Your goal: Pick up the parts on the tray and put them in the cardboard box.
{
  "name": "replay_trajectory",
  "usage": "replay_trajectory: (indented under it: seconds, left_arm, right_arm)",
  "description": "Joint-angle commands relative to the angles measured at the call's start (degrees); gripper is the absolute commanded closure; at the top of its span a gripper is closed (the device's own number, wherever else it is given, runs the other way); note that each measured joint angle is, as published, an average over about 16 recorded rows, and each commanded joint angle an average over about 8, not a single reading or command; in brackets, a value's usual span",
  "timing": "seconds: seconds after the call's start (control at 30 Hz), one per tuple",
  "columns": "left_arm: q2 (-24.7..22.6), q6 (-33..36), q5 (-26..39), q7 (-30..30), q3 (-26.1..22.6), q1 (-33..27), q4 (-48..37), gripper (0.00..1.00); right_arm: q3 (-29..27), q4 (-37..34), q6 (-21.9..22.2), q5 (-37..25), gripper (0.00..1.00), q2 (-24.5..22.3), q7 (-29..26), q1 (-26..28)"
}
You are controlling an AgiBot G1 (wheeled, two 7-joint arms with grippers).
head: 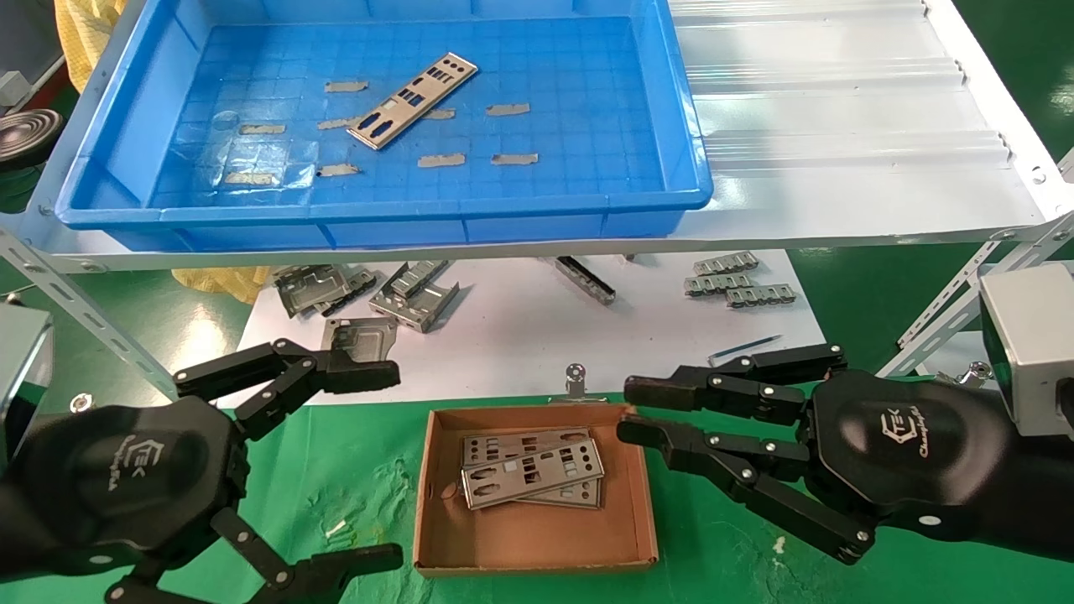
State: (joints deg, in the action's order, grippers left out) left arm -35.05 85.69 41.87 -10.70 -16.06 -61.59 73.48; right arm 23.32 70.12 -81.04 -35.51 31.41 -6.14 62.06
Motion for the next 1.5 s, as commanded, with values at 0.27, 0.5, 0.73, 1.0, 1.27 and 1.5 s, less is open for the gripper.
replay_trajectory:
  seconds: [0.27, 0.5, 0.73, 1.0, 1.27, 1.5]
  left_arm:
    - [0.0, 0.0, 0.0, 0.0, 0.0, 0.0, 0.0, 0.0]
    - [0.0, -0.01, 0.0, 0.0, 0.01, -0.02, 0.01, 0.0]
    - [-1.38, -1.1, 2.51, -0.71, -0.66, -5.06, -1.55, 0.0]
    - [-10.47, -5.67, 15.76, -2.95, -6.09, -26.04, -15.94, 0.0]
    - [-22.61, -15.51, 32.09, -1.54, -13.17, -45.93, -41.42, 0.0]
    - [-30.44, -23.45, 38.47, -1.32, -16.28, -52.64, -57.04, 0.0]
  right_arm:
    - [0.0, 0.0, 0.0, 0.0, 1.0, 0.0, 0.0, 0.0]
    - [0.0, 0.0, 0.0, 0.0, 1.0, 0.0, 0.0, 0.0]
    - [0.0, 0.0, 0.0, 0.0, 1.0, 0.0, 0.0, 0.0]
    - [0.0, 0.0, 0.0, 0.0, 1.0, 0.0, 0.0, 0.0]
    - [0.0, 0.0, 0.0, 0.0, 1.0, 0.0, 0.0, 0.0]
    - [0.0, 0.0, 0.0, 0.0, 0.59, 0.0, 0.0, 0.0]
